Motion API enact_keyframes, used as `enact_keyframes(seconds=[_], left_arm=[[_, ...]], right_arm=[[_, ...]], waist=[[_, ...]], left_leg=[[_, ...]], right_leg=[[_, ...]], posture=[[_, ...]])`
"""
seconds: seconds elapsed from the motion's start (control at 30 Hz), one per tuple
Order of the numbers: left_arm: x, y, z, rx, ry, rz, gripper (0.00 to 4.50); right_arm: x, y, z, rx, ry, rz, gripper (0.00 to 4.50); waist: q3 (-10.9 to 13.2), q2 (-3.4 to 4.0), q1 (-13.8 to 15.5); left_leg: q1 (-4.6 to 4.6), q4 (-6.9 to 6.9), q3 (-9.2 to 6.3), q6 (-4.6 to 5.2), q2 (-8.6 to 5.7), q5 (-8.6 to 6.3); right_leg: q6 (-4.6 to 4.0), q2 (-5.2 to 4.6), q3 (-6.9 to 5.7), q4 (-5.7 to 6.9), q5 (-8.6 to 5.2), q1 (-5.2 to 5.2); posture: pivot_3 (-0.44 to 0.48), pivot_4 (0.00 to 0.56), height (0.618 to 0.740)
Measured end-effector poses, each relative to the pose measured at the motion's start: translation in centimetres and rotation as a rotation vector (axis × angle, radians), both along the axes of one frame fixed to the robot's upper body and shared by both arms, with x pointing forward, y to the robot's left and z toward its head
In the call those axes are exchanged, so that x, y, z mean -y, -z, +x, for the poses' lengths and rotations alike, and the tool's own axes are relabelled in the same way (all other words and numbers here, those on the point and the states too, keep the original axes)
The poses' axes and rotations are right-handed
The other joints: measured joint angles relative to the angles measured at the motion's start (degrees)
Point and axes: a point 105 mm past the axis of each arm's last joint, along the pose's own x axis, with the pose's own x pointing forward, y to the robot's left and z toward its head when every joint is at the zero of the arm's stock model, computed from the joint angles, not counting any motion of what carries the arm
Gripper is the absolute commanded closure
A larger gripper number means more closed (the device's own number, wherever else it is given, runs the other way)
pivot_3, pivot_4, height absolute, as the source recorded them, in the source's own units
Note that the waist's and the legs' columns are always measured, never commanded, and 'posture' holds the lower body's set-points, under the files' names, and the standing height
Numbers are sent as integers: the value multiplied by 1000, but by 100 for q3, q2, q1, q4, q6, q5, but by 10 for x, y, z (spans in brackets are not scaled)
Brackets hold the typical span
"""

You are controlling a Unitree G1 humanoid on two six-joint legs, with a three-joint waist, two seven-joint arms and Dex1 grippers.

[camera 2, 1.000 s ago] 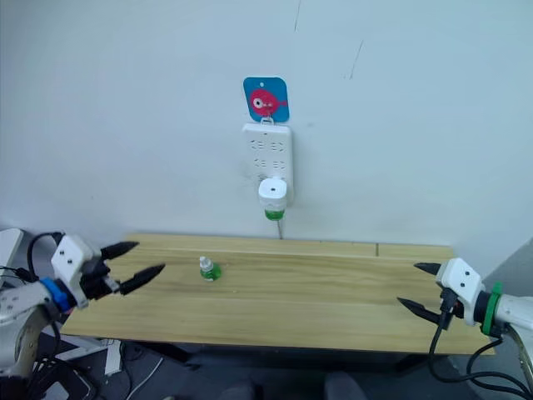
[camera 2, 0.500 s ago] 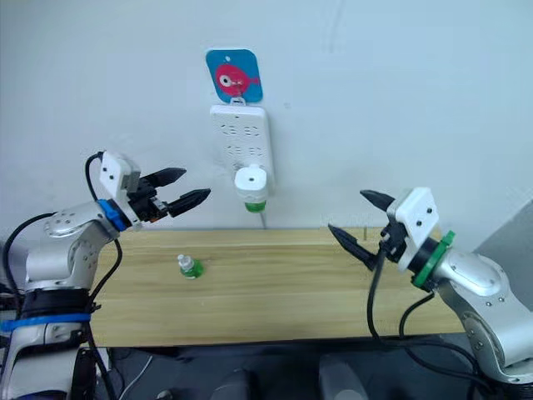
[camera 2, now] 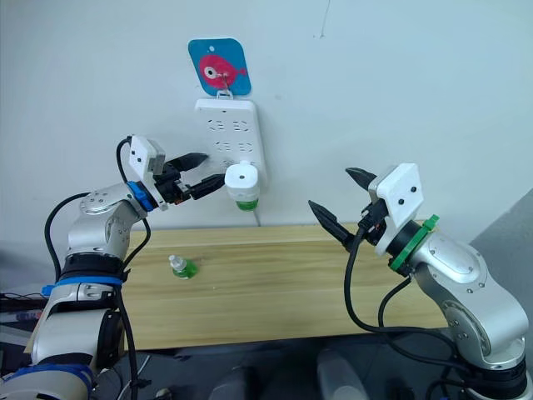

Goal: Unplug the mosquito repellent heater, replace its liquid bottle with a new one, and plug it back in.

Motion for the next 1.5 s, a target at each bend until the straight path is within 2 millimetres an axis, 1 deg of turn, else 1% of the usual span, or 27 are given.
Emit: enact_keyframes(seconds=[0.17,0.3,0.43,0.57,0.67,0.8,0.9,0.93,0.97,1.07,1.2,1.33,1.5], left_arm=[[4,-1,2,-9,44,13,0],[18,-2,0,-10,116,24,0],[21,-3,-1,-10,139,32,0],[24,-5,-3,-6,163,38,0],[27,-8,-4,-4,183,41,589],[27,-10,-7,-5,212,54,1858],[26,-10,-8,-4,212,56,2815],[27,-11,-8,-1,215,53,3090],[27,-12,-8,0,215,52,3210],[27,-12,-8,0,214,52,3207],[27,-12,-8,2,214,52,3207],[29,-13,-8,5,219,53,3207],[31,-14,-9,4,222,56,3207]], right_arm=[[-3,0,-3,0,-8,-8,27],[-6,1,-7,-16,-35,-19,27],[-8,4,-11,-25,-59,-51,27],[-16,7,-17,-47,-115,-57,27],[-16,8,-17,-49,-117,-61,0],[-17,9,-17,-56,-113,-55,0],[-26,15,-15,-71,-107,-62,0],[-29,16,-13,-71,-95,-66,0],[-33,18,-10,-72,-75,-69,0],[-42,21,5,-91,18,-55,0],[-62,21,24,-108,105,-13,0],[-73,18,37,-114,155,4,0],[-82,22,47,-136,164,-2,0]], waist=[[2,2,38],[14,2,0],[32,8,-94],[48,6,-122],[53,3,-133],[57,4,-143],[57,4,-149],[57,4,-151],[57,4,-156],[58,3,-158],[58,4,-158],[59,6,-147],[61,8,-139]], left_leg=[[-5,3,-2,0,-5,1],[-9,-1,2,0,-3,1],[-10,-7,-5,0,-1,1],[-12,-4,-1,0,-2,1],[-12,-5,0,0,-2,1],[-12,-10,-1,0,2,1],[-14,-10,-1,0,2,1],[-15,-10,0,0,2,1],[-15,-9,0,0,2,1],[-16,-6,-2,0,2,1],[-21,-6,-6,0,2,1],[-33,-7,-15,0,-1,1],[-40,-7,-27,0,-2,1]], right_leg=[[4,-2,1,-3,2,0],[4,-2,3,-12,2,-2],[4,0,-3,-9,2,-5],[5,-1,2,-11,2,-5],[5,-1,3,-12,2,-7],[5,1,1,-11,2,-11],[5,1,2,-11,1,-13],[5,1,2,-11,1,-15],[5,1,3,-10,1,-15],[5,0,2,-8,2,-15],[5,-1,-1,-7,2,-19],[4,-2,-8,-8,2,-25],[-5,-3,-19,-6,7,-28]], posture=[[-301,194,725],[-305,193,725],[-303,189,725],[-300,185,725],[-300,185,725],[-297,181,725],[-297,181,725],[-297,181,725],[-297,181,725],[-295,184,725],[-287,183,725],[-283,182,725],[-272,176,725]])
